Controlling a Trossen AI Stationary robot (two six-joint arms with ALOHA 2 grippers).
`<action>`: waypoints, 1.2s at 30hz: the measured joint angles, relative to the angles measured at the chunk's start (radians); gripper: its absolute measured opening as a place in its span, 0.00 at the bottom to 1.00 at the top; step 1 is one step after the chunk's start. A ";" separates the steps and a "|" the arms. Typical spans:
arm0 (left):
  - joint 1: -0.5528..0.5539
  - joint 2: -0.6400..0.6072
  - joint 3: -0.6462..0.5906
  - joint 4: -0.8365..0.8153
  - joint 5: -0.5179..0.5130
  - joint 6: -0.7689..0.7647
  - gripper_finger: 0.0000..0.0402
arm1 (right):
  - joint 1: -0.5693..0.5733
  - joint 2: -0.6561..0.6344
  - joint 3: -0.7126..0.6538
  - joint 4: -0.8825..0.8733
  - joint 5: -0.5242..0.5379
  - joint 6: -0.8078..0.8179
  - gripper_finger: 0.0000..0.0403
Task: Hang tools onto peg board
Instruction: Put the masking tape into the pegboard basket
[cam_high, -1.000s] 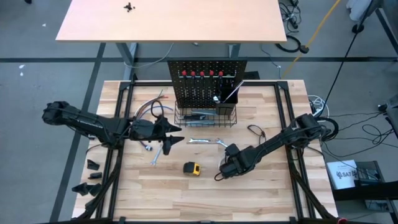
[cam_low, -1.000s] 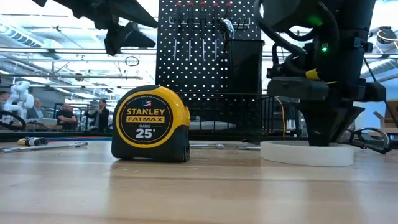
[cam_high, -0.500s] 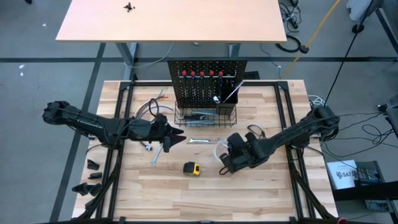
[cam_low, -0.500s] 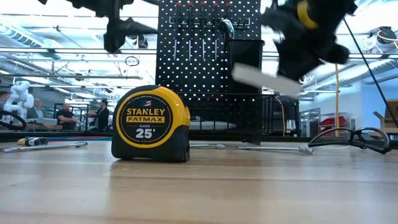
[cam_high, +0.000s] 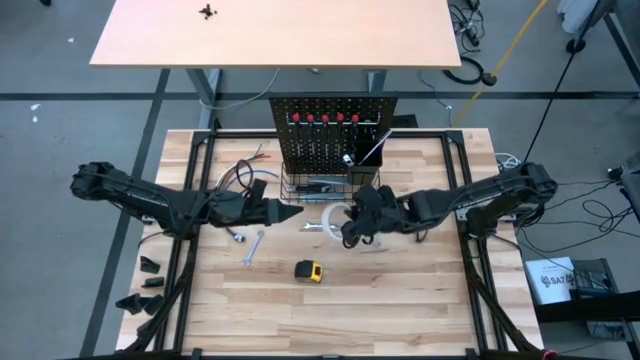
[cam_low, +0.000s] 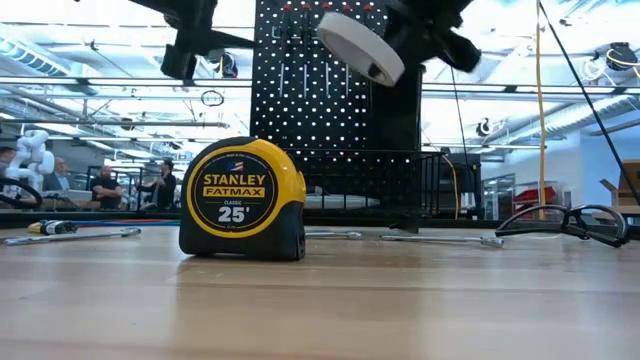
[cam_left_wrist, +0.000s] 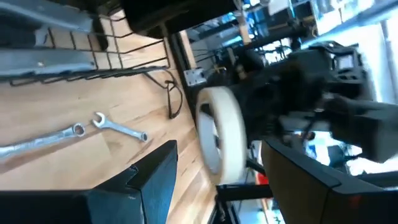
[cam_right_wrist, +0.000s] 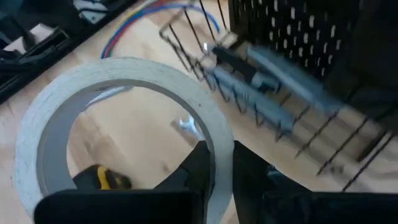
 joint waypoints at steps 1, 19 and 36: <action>0.000 0.008 0.000 0.002 -0.001 -0.023 0.59 | -0.005 0.001 0.016 -0.003 0.002 -0.025 0.09; 0.021 0.165 0.052 0.103 0.050 -0.163 0.59 | -0.079 0.023 0.056 -0.010 -0.005 -0.226 0.09; 0.081 0.317 0.168 0.101 0.131 -0.140 0.59 | -0.082 0.027 0.056 0.004 -0.007 -0.286 0.09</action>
